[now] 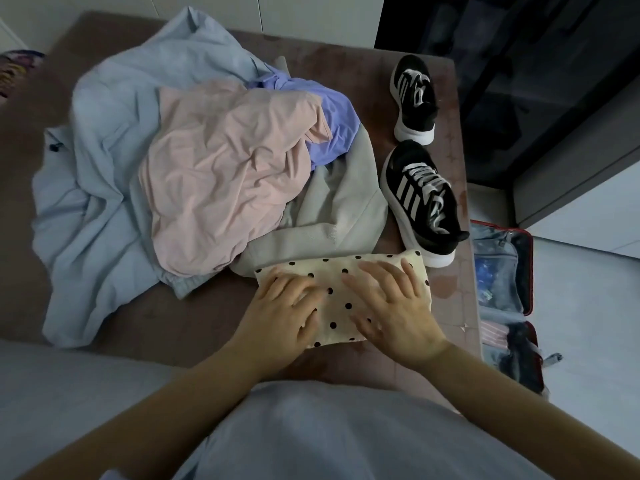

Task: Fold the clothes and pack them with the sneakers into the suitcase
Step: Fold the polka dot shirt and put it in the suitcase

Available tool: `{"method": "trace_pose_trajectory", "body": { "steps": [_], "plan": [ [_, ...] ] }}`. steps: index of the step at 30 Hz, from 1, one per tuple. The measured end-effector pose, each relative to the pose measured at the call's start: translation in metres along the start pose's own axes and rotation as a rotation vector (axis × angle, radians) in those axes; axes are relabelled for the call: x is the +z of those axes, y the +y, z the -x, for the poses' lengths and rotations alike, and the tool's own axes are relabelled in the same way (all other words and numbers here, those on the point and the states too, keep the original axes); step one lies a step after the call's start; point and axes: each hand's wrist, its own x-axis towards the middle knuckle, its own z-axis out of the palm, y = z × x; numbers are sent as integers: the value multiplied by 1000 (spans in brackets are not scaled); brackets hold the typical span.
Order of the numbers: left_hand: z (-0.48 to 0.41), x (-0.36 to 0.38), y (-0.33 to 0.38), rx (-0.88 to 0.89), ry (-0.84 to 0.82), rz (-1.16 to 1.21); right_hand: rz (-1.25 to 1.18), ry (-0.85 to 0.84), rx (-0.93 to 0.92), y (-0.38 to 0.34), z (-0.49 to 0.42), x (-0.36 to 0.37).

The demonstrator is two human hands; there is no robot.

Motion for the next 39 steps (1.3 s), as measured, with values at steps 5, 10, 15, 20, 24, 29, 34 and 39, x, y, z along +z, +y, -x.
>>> {"method": "trace_pose_trajectory", "body": {
  "steps": [5, 10, 15, 20, 24, 29, 34, 39],
  "plan": [
    [-2, 31, 4, -249, -193, -246, 5, -351, 265, -4, -13, 16],
    [7, 47, -8, -249, -221, -285, 20, -449, 286, 7, -9, 28],
    [5, 40, -11, -320, -154, -85, -231, -422, 358, 20, -18, 11],
    [26, 26, -6, -640, 91, 342, -355, -360, 637, 29, 9, -5],
    [31, 28, 11, -749, 197, 541, -506, -346, 722, 15, 8, -1],
    [27, 28, 13, -767, 169, 726, -695, -289, 806, 2, 0, -4],
    [35, 14, 8, -756, 9, 904, -667, -269, 857, -24, 14, -6],
    [52, 5, 5, -684, -111, 938, -664, -230, 1013, -52, 36, -6]
  ]
}}
